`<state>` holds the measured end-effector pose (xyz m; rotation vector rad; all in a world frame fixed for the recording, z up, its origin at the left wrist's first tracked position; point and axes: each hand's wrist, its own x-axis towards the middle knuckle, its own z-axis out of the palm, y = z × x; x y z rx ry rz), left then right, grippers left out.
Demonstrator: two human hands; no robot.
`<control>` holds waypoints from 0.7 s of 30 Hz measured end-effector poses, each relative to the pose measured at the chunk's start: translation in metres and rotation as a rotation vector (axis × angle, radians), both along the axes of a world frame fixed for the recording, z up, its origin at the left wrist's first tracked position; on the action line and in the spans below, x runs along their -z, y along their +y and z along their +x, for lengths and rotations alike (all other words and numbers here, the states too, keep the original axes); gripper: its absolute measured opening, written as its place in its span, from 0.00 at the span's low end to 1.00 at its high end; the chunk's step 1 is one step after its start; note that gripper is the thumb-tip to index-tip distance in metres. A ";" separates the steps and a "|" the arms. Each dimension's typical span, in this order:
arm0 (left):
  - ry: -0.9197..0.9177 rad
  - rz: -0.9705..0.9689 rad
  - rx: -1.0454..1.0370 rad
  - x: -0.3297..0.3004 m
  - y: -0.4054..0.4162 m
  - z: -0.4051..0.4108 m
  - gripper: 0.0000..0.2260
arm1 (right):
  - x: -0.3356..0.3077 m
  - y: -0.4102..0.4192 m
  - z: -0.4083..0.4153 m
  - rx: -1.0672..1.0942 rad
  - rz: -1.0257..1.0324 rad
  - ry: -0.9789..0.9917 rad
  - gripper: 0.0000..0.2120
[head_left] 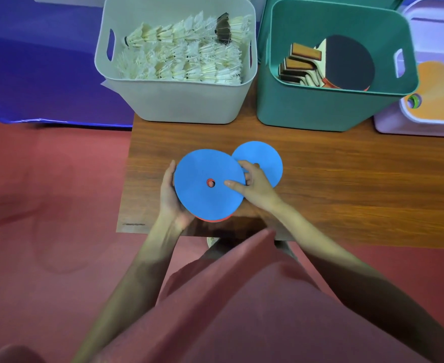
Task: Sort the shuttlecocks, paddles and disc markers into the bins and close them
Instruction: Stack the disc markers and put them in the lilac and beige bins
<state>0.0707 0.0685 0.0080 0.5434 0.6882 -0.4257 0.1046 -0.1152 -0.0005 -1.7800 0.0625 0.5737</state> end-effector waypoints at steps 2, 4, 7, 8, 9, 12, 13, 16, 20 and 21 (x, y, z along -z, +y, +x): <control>-0.018 0.031 0.005 0.000 0.001 0.000 0.21 | 0.006 0.000 0.002 -0.005 -0.075 -0.002 0.17; -0.016 0.059 0.013 0.001 0.003 0.001 0.19 | 0.015 -0.002 0.006 0.003 -0.169 0.007 0.18; -0.004 0.072 -0.004 0.003 0.007 0.002 0.17 | 0.032 -0.010 0.011 0.080 -0.312 0.000 0.20; -0.007 0.081 -0.013 0.004 0.009 0.002 0.15 | 0.038 -0.016 0.014 0.133 -0.371 -0.007 0.20; -0.014 0.090 -0.019 0.004 0.010 0.001 0.15 | 0.043 -0.023 0.017 0.195 -0.439 -0.001 0.20; -0.030 0.088 -0.033 0.005 0.016 0.000 0.14 | 0.056 -0.046 0.028 0.325 -0.642 0.121 0.26; -0.030 0.090 -0.037 0.006 0.018 0.001 0.15 | 0.059 -0.051 0.031 0.340 -0.692 0.173 0.28; -0.027 0.091 -0.042 0.007 0.023 0.002 0.14 | 0.062 -0.056 0.039 0.349 -0.786 0.248 0.32; -0.030 0.078 -0.039 0.009 0.028 0.003 0.14 | 0.062 -0.055 0.047 0.373 -0.803 0.312 0.36; -0.032 0.072 -0.036 0.009 0.029 0.004 0.14 | 0.061 -0.057 0.050 0.395 -0.798 0.323 0.37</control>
